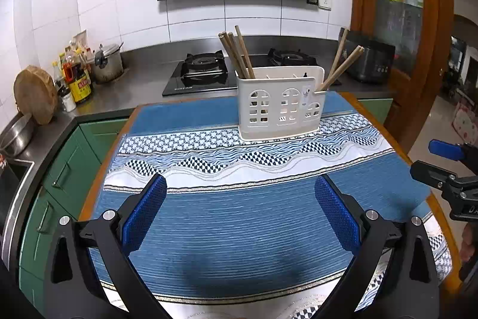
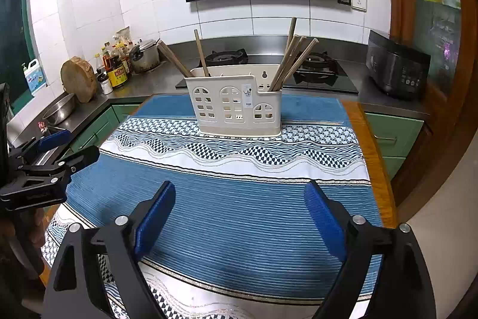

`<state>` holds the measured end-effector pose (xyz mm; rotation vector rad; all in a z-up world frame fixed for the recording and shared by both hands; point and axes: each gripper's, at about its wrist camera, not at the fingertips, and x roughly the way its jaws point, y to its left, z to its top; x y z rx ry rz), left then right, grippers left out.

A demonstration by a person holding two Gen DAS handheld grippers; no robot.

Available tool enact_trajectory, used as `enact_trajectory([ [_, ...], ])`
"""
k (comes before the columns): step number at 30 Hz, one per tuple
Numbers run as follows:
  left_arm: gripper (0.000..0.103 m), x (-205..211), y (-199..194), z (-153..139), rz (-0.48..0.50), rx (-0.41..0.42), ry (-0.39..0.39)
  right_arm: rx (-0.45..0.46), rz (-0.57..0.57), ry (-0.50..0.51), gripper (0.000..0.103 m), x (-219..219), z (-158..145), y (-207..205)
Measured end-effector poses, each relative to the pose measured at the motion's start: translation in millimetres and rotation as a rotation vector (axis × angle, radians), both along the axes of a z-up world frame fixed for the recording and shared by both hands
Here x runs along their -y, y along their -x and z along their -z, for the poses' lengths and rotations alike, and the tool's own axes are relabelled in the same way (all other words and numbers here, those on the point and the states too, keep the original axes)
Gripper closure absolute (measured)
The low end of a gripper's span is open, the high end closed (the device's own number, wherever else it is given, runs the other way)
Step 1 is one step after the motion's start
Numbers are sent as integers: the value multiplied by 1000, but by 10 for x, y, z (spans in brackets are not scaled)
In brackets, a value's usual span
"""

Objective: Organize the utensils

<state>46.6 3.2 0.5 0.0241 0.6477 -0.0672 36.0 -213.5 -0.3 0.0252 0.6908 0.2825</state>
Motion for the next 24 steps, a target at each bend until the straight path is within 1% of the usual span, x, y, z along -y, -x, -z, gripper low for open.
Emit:
enact_trajectory([
  [6, 5, -56, 15, 21, -5, -14, 25, 5, -1, 2, 11, -19, -9, 21],
  [15, 5, -131, 6, 85, -20, -32, 51, 4, -4, 4, 9, -46, -19, 17],
  [24, 5, -158, 17, 92, -28, -33, 55, 5, -7, 6, 9, -47, -12, 18],
])
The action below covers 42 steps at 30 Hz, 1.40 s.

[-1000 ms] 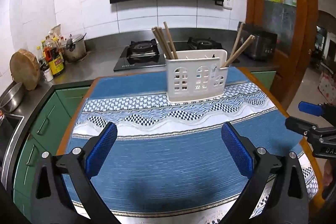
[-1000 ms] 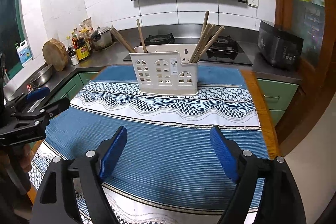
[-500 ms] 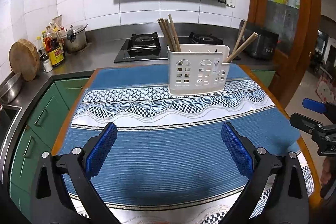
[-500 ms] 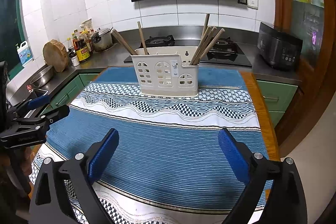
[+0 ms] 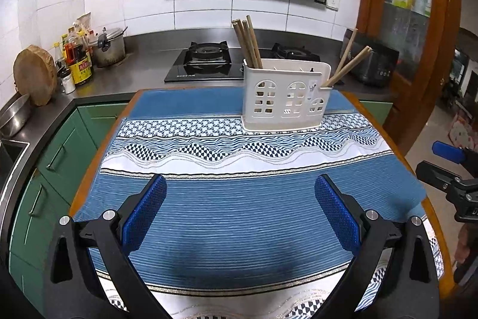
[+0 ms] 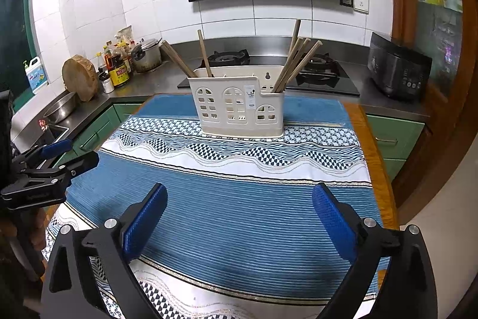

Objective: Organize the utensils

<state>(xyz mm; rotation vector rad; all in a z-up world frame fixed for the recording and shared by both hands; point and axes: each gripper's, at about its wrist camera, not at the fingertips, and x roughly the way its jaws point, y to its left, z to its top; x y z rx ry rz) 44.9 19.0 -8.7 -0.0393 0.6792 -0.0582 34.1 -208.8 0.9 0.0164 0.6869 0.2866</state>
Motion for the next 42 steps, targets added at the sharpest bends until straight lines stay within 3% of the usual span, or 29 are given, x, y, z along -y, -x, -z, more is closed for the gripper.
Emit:
enact_trajectory([
  [42, 5, 59, 6, -61, 9, 19, 19, 2, 7, -10, 8, -24, 6, -2],
])
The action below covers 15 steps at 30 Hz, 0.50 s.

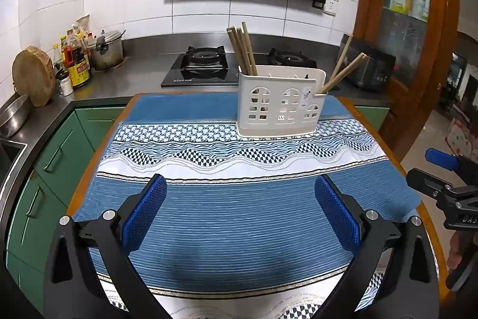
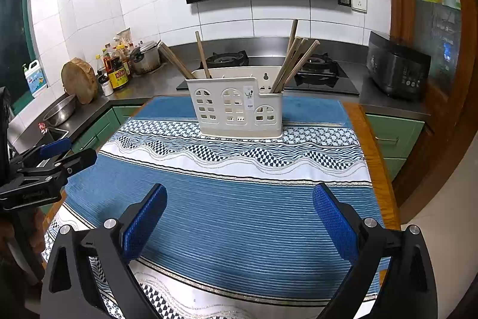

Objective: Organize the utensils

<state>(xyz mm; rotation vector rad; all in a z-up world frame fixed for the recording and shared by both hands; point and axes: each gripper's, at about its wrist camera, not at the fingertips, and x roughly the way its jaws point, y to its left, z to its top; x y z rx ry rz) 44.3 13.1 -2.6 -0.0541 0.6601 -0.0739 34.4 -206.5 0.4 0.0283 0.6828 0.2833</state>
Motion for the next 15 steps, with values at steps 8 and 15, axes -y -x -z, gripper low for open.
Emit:
enact_trajectory([
  [8, 5, 37, 10, -29, 4, 15, -2, 13, 2, -7, 8, 13, -9, 21],
  [15, 5, 57, 31, -57, 2, 35, 1, 38, 5, -14, 8, 44, -34, 34],
])
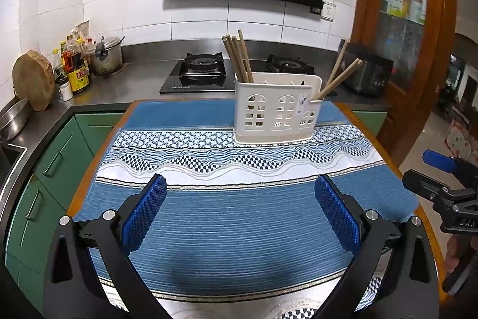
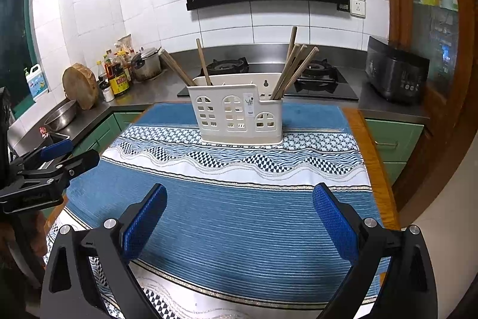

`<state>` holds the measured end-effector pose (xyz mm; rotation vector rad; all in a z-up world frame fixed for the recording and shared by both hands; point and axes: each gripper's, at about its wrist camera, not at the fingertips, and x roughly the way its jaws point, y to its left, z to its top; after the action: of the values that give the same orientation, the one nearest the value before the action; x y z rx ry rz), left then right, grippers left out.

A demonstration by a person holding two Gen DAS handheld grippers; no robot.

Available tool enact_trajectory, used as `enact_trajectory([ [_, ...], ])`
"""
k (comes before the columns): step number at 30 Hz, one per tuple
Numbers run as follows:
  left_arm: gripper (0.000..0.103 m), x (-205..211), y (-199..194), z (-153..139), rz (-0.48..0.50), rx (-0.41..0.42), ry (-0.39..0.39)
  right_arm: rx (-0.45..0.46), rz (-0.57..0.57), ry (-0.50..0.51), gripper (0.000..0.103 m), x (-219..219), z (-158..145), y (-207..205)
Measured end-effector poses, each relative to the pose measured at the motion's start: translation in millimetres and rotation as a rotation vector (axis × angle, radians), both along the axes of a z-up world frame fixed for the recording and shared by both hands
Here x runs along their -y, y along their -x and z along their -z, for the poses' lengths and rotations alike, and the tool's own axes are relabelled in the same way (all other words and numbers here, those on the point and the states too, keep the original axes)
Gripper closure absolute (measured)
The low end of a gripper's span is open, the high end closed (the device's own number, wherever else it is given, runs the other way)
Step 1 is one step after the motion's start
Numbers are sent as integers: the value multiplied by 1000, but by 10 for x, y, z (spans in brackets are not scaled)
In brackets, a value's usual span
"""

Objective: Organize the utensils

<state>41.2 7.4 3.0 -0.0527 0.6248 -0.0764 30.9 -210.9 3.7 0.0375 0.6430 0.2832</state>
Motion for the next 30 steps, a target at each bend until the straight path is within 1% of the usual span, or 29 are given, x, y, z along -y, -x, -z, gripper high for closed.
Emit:
enact_trajectory([
  [4, 5, 17, 16, -7, 1, 12, -6, 21, 10, 7, 8, 15, -17, 16],
  [30, 5, 38, 18, -43, 23, 38, -9, 30, 13, 0, 8, 7, -18, 39],
])
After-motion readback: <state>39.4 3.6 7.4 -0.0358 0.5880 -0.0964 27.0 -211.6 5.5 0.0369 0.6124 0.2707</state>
